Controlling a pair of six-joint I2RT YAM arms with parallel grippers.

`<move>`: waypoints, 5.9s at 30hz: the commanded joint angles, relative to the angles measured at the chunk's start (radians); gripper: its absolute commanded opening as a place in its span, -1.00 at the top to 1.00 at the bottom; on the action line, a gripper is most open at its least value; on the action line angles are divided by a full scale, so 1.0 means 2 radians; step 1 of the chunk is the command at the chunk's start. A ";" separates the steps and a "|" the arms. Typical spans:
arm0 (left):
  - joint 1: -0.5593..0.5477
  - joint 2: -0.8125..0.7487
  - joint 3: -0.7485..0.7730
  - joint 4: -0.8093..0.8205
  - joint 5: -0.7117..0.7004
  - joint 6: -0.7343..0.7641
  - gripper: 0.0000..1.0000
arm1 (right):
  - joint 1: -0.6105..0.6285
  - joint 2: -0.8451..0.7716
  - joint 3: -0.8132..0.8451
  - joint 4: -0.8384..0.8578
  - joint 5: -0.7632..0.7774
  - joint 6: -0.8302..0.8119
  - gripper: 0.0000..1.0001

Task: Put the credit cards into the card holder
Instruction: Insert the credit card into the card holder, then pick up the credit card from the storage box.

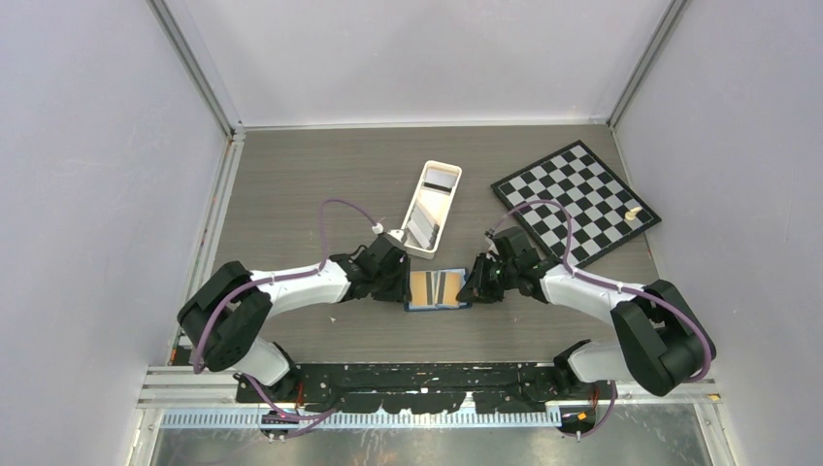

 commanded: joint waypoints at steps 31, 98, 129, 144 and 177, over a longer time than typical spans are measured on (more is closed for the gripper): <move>0.001 0.003 -0.013 0.032 0.029 -0.005 0.23 | 0.080 0.052 0.108 0.016 0.025 -0.007 0.50; 0.011 0.053 -0.004 0.041 0.013 0.016 0.70 | -0.017 0.088 0.080 0.098 -0.019 -0.017 0.58; 0.016 0.048 -0.014 0.085 0.037 0.025 0.83 | 0.106 0.097 0.198 -0.093 0.157 -0.122 0.26; 0.031 -0.075 -0.065 0.016 0.012 0.024 0.41 | 0.134 0.074 0.213 -0.068 0.176 -0.110 -0.14; 0.159 0.047 0.138 0.029 0.103 0.067 -0.15 | 0.003 0.346 0.583 -0.240 0.029 -0.337 -0.40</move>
